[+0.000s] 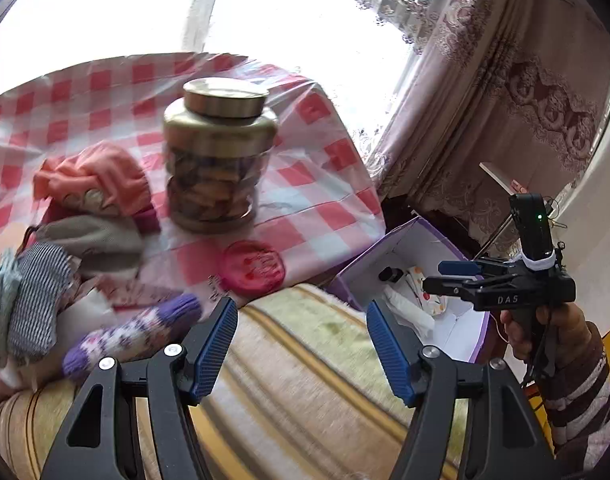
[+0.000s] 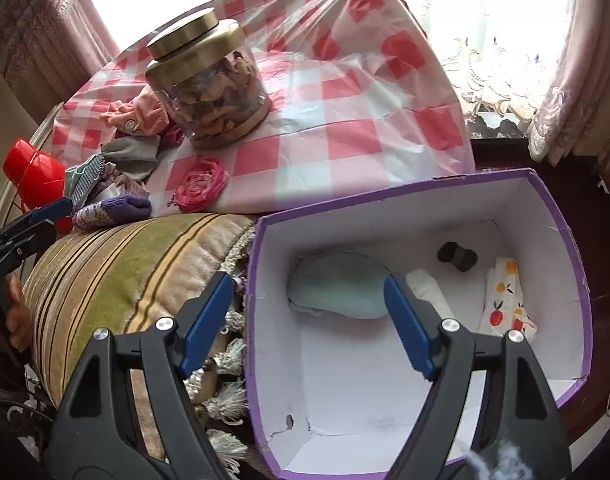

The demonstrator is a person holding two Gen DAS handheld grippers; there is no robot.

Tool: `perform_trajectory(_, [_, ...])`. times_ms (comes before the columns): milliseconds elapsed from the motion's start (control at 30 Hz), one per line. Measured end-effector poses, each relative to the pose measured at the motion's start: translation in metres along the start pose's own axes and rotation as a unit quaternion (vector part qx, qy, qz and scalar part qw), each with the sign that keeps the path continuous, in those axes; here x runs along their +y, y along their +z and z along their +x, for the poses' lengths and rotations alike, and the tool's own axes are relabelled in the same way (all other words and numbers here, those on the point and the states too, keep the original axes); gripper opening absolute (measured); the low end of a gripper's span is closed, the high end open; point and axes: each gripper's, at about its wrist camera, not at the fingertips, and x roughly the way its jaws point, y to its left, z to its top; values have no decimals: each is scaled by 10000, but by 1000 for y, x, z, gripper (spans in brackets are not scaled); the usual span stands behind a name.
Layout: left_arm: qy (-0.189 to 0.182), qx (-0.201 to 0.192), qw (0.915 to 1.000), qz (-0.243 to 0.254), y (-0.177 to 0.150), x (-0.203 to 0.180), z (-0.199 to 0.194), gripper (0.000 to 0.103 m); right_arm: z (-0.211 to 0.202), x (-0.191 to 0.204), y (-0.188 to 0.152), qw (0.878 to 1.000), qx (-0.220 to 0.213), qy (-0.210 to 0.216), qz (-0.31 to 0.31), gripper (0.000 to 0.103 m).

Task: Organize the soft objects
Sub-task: 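Move both open tools back over the remaining pile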

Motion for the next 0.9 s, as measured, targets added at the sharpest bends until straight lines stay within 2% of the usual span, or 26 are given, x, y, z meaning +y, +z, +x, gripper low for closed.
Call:
perform_trajectory(100, [52,111,9995,-281,-15,33,-21,68,6,18,7,9998,49,100,-179,80])
perform_trajectory(233, [328,349,9973,-560,-31,79,-40,68,15,43,16,9987,125,229,-435,80])
perform_trajectory(433, [787,954,9912,-476,-42,120,-37,67,31,69,26,9965,293,343,-702,80])
perform_trajectory(567, [560,1318,9883,-524,-46,137,-21,67,42,80,32,9952,418,370,-809,80])
perform_trajectory(800, [299,1571,9851,-639,-36,167,-2,67,62,94,38,9930,630,386,-920,80])
perform_trajectory(900, [654,1580,9839,-511,-30,174,1,67,72,100,40,9923,695,403,-946,80])
